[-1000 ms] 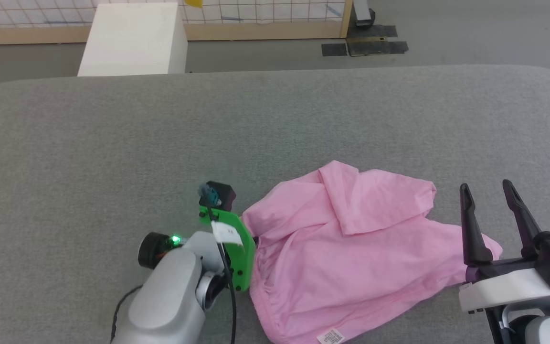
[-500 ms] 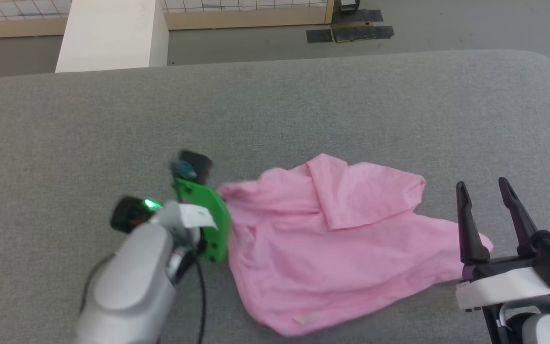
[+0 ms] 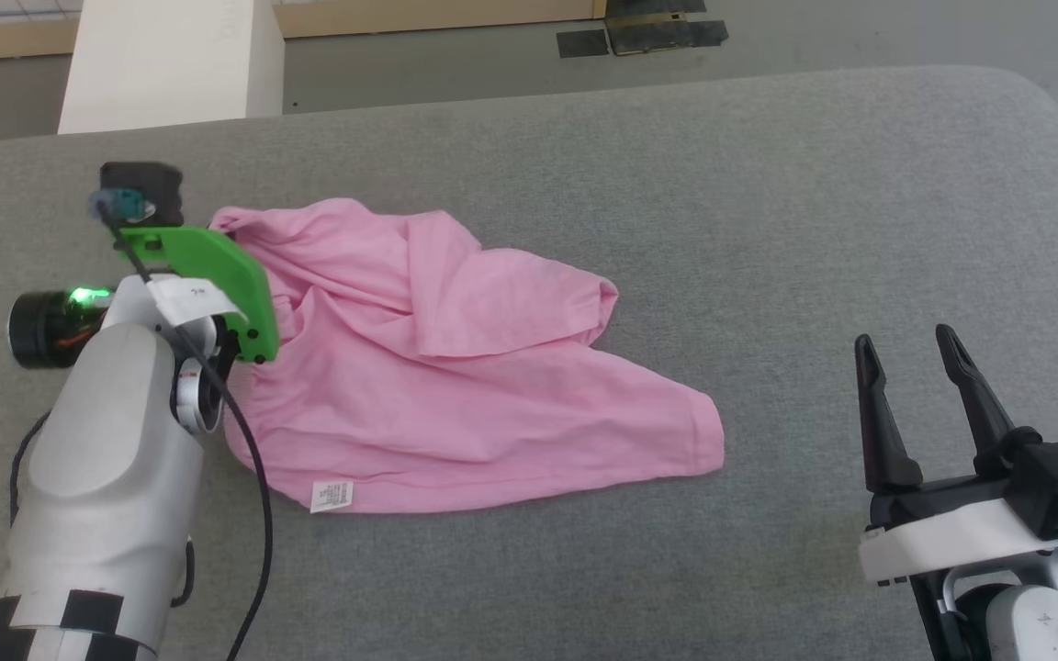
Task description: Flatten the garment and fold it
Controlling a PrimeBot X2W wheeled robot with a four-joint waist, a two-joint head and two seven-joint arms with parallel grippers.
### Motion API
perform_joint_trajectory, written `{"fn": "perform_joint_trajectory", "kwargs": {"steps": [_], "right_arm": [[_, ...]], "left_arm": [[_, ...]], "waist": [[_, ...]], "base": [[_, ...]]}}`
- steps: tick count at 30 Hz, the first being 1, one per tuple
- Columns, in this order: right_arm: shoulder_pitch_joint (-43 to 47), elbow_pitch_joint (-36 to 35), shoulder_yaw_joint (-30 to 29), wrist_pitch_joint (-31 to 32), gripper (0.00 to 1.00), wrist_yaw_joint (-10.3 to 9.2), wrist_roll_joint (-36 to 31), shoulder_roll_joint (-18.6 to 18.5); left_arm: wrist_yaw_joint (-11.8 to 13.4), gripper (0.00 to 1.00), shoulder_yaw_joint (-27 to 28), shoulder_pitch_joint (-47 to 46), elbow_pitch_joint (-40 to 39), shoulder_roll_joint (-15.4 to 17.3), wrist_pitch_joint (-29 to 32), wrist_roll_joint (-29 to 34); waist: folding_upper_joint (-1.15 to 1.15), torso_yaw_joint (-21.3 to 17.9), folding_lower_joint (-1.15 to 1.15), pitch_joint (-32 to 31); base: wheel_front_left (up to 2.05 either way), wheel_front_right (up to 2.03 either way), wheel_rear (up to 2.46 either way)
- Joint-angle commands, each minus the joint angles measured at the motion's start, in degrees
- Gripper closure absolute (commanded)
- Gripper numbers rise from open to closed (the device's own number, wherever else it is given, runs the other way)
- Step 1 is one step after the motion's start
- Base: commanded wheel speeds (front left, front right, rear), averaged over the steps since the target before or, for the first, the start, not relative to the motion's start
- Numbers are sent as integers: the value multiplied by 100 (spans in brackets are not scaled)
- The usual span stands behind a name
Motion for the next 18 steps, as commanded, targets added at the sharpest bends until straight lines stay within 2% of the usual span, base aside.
{"fn": "perform_joint_trajectory", "kwargs": {"steps": [1, 2, 3, 7, 10, 15, 18], "right_arm": [[-96, 20, 13, -51, 0, -8, 33, -3], [-92, 24, 12, -52, 0, -8, 34, -3], [-87, 27, 9, -52, 0, -8, 36, -3], [-53, 32, -13, -12, 0, -8, 8, -3], [-11, -13, -35, 28, 0, -8, -14, -3], [98, -113, 5, 166, 0, -8, -30, -3], [175, -165, 44, 299, 0, -8, -28, -3]], "left_arm": [[68, 72, 55, 13, 92, 12, -110, -47], [75, 10, 82, 62, 166, -26, -188, -93], [60, 0, 95, 102, 220, -50, -260, -125], [22, 0, 195, 358, 335, -188, -709, -294], [2, 0, 366, 658, 170, -324, -1285, -483], [-77, 0, 691, 1399, -514, -592, -2428, -806], [-157, 0, 800, 1922, -1079, -687, -2797, -863]], "waist": [[0, -37, 0, 20], [0, -37, 0, 20], [0, -34, 0, 16], [0, 33, 0, -102], [0, 125, 0, -222], [0, 306, 0, -391], [0, 392, 0, -440]], "base": [[0, 0, 0], [0, 0, 0], [0, 0, 0], [0, 0, 0], [0, 0, 0], [0, 0, 0], [0, 0, 0]]}}
